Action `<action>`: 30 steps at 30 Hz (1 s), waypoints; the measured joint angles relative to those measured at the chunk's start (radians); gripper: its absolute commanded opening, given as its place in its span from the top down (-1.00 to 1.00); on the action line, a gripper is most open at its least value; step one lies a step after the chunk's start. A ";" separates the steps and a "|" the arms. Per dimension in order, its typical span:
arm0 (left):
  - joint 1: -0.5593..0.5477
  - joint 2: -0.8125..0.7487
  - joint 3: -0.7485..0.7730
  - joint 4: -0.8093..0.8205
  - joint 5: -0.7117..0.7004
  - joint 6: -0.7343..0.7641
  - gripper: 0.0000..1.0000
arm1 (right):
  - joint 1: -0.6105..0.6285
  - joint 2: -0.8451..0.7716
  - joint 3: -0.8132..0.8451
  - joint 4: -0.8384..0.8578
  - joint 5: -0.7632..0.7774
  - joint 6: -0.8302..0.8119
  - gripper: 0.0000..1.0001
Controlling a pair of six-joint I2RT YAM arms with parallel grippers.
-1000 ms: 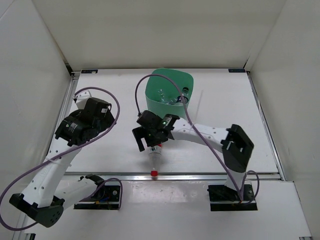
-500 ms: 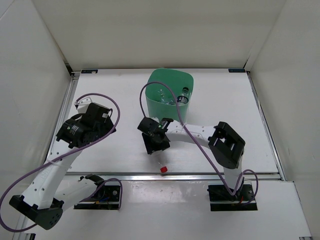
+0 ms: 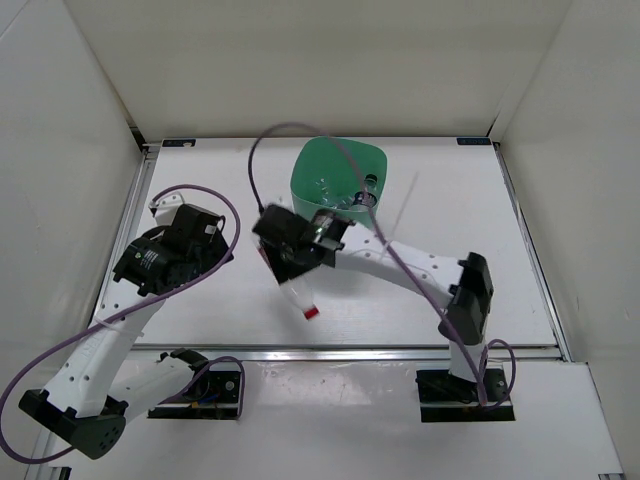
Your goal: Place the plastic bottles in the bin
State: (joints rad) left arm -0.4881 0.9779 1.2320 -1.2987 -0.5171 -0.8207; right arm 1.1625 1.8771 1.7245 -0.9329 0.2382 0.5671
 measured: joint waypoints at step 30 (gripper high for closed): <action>0.002 0.111 0.061 0.084 -0.061 -0.021 -1.00 | -0.539 -0.185 0.412 -0.091 0.042 -0.207 -1.00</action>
State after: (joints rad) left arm -0.4866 1.0885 1.2934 -1.2152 -0.5785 -0.8417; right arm 0.6235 1.6920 2.1365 -1.0237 0.2798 0.3603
